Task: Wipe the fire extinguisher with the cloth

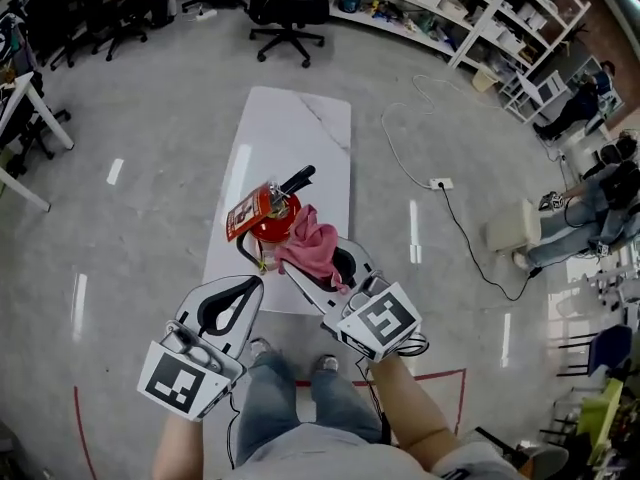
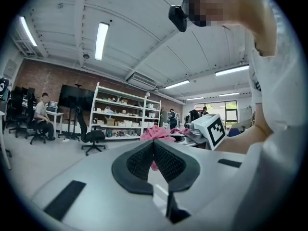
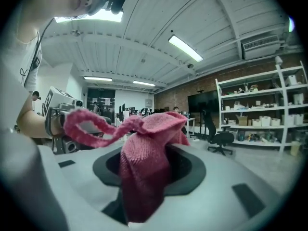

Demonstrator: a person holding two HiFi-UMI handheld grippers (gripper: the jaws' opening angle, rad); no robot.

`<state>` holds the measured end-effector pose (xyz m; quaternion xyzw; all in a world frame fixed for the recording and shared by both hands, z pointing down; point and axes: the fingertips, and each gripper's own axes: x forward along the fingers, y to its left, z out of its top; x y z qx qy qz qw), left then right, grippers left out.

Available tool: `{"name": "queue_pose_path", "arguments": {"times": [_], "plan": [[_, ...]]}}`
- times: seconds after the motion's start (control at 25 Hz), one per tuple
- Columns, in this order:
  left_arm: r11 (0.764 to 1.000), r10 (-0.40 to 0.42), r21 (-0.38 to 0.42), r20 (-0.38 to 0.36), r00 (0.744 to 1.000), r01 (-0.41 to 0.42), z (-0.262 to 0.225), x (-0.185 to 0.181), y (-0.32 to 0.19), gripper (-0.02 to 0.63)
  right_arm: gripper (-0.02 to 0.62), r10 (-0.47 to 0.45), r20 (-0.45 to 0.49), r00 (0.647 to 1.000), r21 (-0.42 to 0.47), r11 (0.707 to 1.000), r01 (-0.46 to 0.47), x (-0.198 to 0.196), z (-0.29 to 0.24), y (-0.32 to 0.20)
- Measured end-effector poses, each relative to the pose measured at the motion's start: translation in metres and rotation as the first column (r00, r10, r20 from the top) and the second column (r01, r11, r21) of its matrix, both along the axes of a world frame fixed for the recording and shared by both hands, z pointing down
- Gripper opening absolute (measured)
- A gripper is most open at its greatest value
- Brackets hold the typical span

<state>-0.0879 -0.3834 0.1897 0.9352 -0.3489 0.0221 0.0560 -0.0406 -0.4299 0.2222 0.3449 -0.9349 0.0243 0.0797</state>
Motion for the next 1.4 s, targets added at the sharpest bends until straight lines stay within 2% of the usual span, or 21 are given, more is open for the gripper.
{"name": "queue_pose_path", "arguments": {"times": [0.24,0.48,0.64,0.8,0.92,1.08,1.16,1.24,1.4], "plan": [[0.999,0.039,-0.014,-0.001,0.999,-0.039,0.017,-0.026,-0.027,0.009,0.178,0.072,-0.082,0.994,-0.031,0.997,-0.075,-0.020,0.039,-0.034],[0.998,0.052,-0.020,0.006,0.999,-0.052,0.051,-0.015,-0.033,0.009,0.178,0.068,-0.107,0.992,-0.037,0.997,-0.072,-0.016,0.085,-0.040],[0.999,0.051,0.004,-0.037,0.998,-0.051,0.074,-0.005,-0.039,0.009,0.178,0.064,-0.110,0.992,0.000,0.998,-0.065,-0.013,0.109,-0.046],[0.998,0.052,0.046,-0.073,0.996,-0.049,0.111,0.007,-0.043,0.009,0.178,0.059,-0.124,0.991,0.093,0.995,-0.048,-0.008,0.138,-0.053],[0.995,0.065,0.084,-0.062,0.996,-0.059,0.147,0.015,-0.041,0.009,0.175,0.059,-0.091,0.994,0.212,0.976,-0.039,-0.005,0.147,-0.056],[0.989,0.094,0.123,-0.053,0.994,-0.087,0.193,0.024,-0.035,0.009,0.172,0.082,-0.033,0.996,0.387,0.920,-0.062,-0.004,0.151,-0.049],[0.983,0.103,0.157,-0.041,0.994,-0.095,0.217,0.028,-0.033,0.009,0.170,0.111,-0.046,0.993,0.462,0.883,-0.077,-0.003,0.165,-0.046],[0.973,0.115,0.204,-0.036,0.993,-0.105,0.241,0.031,-0.030,0.009,0.167,0.147,-0.095,0.985,0.495,0.865,-0.081,-0.002,0.198,-0.046],[0.955,0.116,0.281,-0.069,0.991,-0.092,0.292,0.028,-0.020,0.009,0.166,0.179,-0.112,0.977,0.490,0.866,-0.102,0.002,0.286,-0.046]]}}
